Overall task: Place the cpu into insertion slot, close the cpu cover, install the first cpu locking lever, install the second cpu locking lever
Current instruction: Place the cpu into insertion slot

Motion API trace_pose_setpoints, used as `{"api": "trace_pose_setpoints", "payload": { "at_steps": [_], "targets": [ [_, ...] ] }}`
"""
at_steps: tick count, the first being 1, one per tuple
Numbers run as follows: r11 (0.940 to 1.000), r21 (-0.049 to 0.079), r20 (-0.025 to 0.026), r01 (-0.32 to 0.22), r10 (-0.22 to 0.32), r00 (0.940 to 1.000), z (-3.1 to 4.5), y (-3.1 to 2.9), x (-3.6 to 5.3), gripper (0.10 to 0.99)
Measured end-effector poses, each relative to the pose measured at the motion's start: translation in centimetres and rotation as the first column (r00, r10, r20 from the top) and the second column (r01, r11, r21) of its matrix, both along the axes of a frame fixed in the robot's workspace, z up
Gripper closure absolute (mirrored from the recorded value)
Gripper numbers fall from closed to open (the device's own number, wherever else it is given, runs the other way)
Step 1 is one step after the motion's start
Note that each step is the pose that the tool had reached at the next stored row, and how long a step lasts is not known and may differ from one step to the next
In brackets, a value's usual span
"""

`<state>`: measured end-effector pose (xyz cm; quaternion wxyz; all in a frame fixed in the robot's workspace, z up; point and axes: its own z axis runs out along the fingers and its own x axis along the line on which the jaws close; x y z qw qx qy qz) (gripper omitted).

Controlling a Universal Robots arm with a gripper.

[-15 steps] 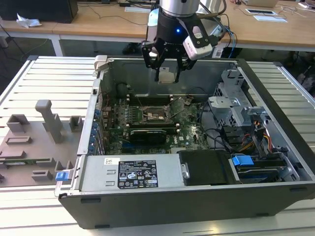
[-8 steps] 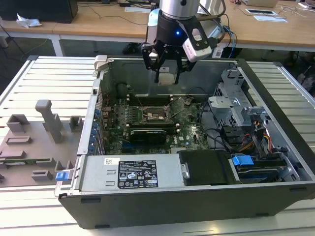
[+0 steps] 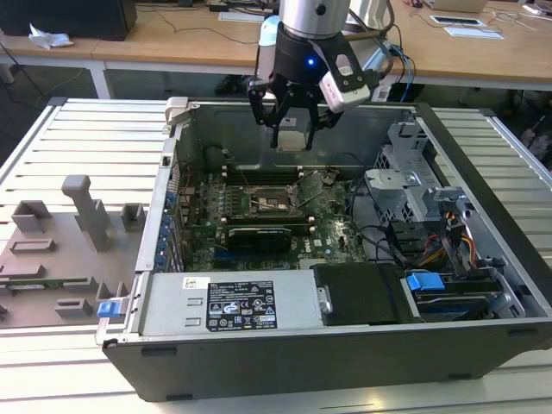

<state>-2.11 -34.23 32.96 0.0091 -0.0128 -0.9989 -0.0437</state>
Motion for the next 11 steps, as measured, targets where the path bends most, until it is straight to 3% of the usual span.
{"api": "trace_pose_setpoints", "payload": {
  "at_steps": [11],
  "targets": [
    [1.0000, 0.000, 0.0000, 0.000, 0.000, 1.0000, -0.63, 0.00, 0.00, 0.541]
  ]
}}
